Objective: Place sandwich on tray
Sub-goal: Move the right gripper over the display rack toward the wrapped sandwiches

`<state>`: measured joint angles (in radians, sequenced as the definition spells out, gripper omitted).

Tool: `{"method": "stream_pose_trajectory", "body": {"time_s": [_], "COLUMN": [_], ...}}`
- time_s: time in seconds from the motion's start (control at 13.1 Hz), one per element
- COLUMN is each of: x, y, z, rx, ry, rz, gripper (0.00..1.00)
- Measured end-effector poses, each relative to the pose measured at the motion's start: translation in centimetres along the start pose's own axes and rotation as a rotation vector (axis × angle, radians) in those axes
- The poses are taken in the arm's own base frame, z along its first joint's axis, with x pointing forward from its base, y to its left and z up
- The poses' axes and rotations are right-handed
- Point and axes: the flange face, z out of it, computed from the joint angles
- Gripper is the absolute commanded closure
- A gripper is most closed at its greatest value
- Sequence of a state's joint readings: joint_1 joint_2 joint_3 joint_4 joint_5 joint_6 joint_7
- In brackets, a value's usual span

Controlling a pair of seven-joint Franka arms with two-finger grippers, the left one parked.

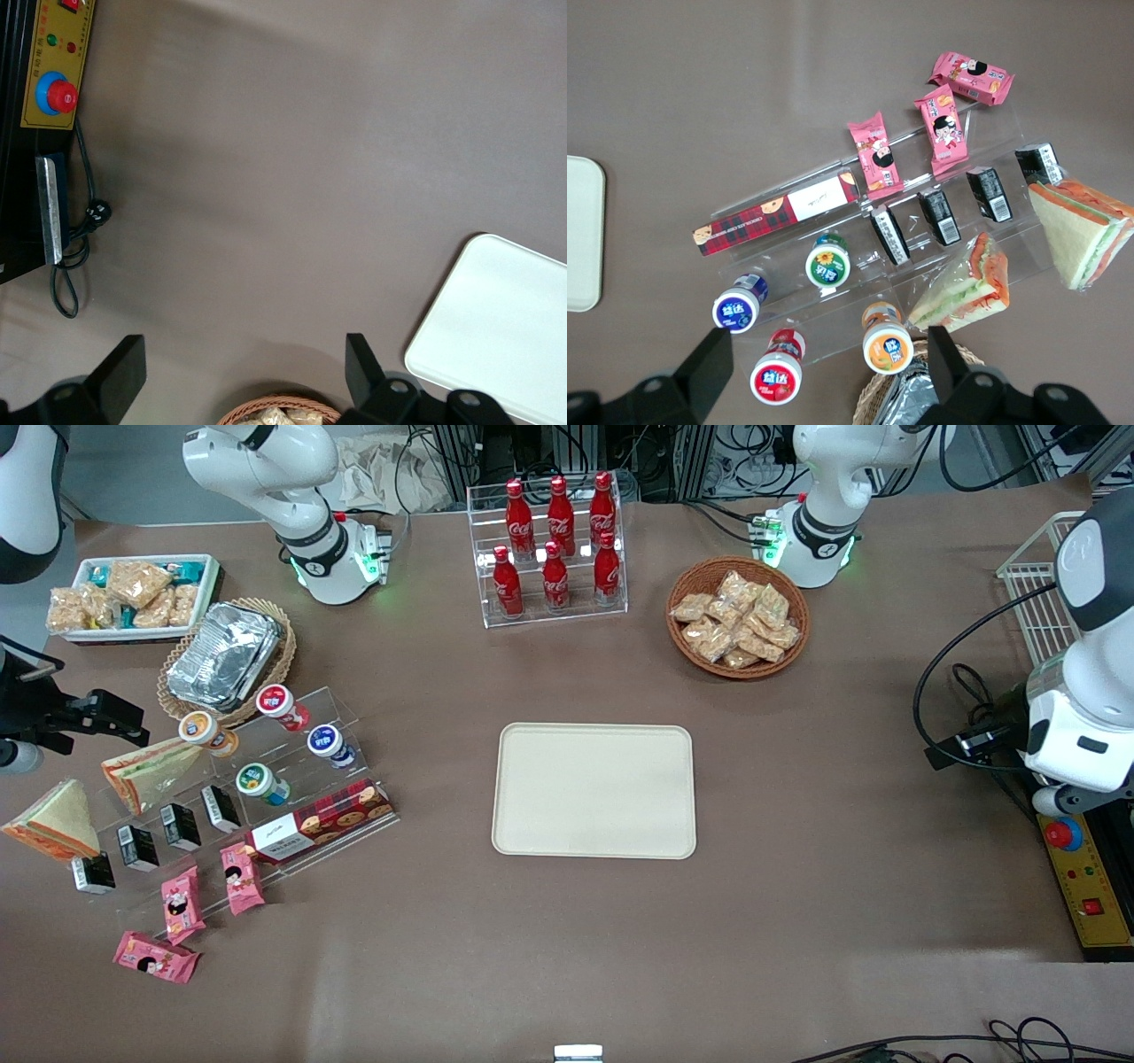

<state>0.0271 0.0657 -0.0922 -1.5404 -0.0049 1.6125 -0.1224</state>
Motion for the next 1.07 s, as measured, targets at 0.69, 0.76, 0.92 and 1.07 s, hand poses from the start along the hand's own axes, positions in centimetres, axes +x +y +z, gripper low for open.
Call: {"method": "stream_pose_trajectory", "body": {"time_s": [0.69, 0.76, 0.92, 1.07], "x": [-0.4, -0.5, -0.8, -0.9], "y": [2.5, 3.3, 5.0, 7.3], "z": [0.0, 0.0, 0.2, 0.7], "rx": [-0.003, -0.004, -0.006, -0.011], "ry": [-0.002, -0.003, -0.005, -0.005], "rz": [0.03, 0.037, 0.03, 0.002], "gripper": [0.02, 0.02, 0.02, 0.02]}}
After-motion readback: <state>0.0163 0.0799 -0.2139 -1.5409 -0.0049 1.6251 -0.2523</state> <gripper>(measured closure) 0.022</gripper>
